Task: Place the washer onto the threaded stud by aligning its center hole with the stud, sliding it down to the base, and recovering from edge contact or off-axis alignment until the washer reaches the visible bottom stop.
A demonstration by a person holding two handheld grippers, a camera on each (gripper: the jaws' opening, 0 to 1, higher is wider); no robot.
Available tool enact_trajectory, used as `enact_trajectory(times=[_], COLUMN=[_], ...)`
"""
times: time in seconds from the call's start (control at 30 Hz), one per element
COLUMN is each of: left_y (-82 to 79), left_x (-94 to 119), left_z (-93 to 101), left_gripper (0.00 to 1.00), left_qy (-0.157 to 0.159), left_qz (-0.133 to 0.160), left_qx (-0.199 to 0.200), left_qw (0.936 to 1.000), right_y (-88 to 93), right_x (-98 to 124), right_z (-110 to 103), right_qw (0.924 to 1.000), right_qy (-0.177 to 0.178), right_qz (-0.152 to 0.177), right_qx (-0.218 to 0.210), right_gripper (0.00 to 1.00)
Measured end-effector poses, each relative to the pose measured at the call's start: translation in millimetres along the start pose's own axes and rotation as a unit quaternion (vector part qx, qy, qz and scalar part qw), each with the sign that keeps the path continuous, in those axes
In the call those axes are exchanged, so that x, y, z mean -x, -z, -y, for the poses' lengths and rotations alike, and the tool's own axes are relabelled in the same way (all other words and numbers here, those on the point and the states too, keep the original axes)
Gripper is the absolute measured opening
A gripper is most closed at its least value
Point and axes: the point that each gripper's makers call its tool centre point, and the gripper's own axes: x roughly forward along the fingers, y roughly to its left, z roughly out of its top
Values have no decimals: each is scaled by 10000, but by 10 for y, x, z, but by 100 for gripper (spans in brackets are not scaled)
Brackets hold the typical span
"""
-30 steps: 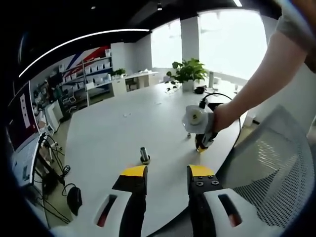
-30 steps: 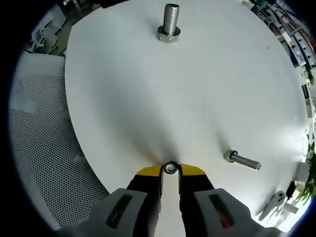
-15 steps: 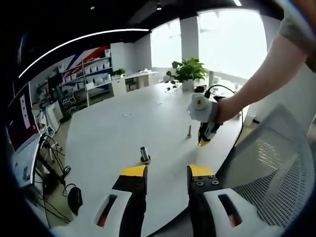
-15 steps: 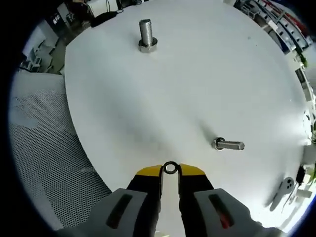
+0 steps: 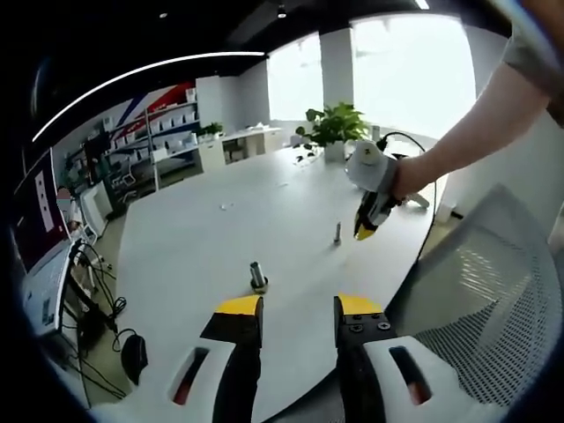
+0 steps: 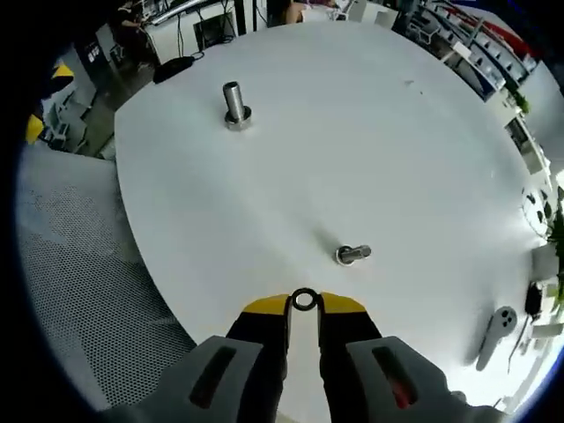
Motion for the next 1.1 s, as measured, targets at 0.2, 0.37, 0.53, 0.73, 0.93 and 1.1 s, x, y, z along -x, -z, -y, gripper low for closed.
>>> enact_trajectory(times=[0.2, 0.37, 0.53, 0.73, 0.93, 1.1], left_y=[-6, 2, 0, -4, -2, -5], left_x=[0, -2, 2, 3, 9, 0], left_z=[6, 1, -15, -24, -31, -11], left_gripper=[30, 30, 30, 30, 30, 29], left_qy=[13, 30, 9, 12, -13, 34], left_qz=[11, 1, 22, 40, 37, 30], left_qx=[3, 69, 89, 132, 136, 92], left_qw=[10000, 10000, 10000, 9999, 9999, 9999], right_y=[-100, -203, -282, -328, -339, -326], right_x=[72, 71, 23, -26, -49, -70], right_z=[178, 254, 296, 303, 322, 335], right_qw=[9996, 9993, 9990, 9990, 9989, 9989], right_qy=[213, 273, 320, 309, 322, 342], right_qz=[173, 257, 259, 227, 191, 133], right_qx=[11, 42, 192, 224, 271, 289], right_gripper=[13, 13, 13, 13, 13, 13])
